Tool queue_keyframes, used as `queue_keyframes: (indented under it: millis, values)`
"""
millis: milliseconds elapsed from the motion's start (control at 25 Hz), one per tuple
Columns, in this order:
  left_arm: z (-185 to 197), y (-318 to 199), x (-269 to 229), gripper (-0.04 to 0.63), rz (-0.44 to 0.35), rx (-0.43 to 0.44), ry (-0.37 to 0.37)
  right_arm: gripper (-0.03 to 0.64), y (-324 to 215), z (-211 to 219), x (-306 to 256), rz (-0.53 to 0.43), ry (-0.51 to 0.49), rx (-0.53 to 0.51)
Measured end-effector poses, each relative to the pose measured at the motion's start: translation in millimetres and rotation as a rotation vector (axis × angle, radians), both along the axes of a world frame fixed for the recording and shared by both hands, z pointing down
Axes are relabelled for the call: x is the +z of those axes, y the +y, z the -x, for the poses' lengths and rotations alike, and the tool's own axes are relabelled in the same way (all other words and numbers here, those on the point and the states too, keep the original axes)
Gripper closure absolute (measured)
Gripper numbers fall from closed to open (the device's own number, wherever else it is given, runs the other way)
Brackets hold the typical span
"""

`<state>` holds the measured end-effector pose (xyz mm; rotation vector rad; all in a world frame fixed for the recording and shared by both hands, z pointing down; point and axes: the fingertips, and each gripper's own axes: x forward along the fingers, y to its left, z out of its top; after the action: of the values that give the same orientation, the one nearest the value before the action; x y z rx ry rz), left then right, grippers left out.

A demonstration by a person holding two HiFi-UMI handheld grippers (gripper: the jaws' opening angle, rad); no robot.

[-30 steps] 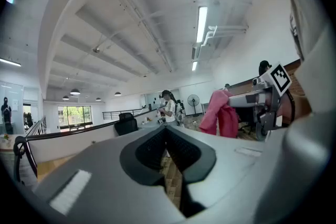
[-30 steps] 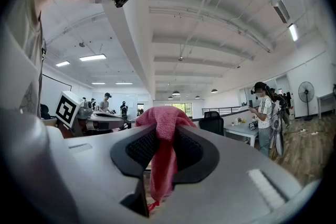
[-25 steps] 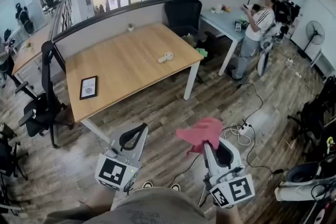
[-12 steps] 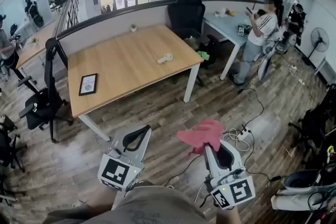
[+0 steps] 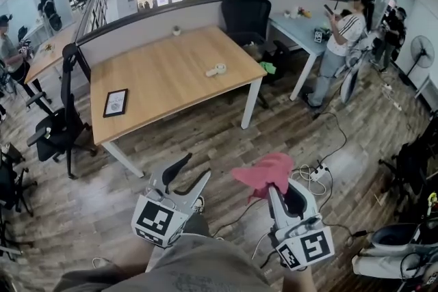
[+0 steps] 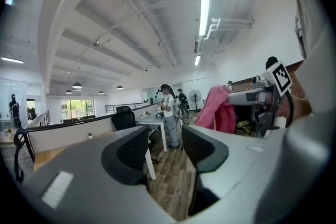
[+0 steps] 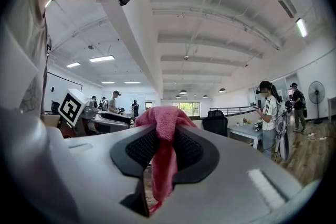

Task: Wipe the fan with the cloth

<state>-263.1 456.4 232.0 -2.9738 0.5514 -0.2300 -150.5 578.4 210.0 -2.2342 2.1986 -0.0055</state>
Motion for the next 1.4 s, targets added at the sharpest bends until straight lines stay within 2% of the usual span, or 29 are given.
queue_keyframes:
  millis: [160,280,480,760,1400]
  values:
    - [-5,-3,5,0.39,-0.028,0.007,-0.01,0.529,-5,-6,9,0.015,-0.004,0.0]
    - [-8,-15,8,0.39,-0.011,-0.004,-0.002,0.529,-17,-15,17,0.025,-0.024,-0.001]
    - [-15,-51,11,0.391,-0.018,-0.03,0.002,0.529,-46,-29,22,0.033,-0.03,0.001]
    - [-39,-112,10,0.393,-0.013,-0.02,0.004,0.528,-109,-49,25,0.075,-0.008,-0.011]
    - [-84,-317,12,0.394,0.007,0.028,-0.041,0.528,-314,-97,25,0.158,0.002,0.029]
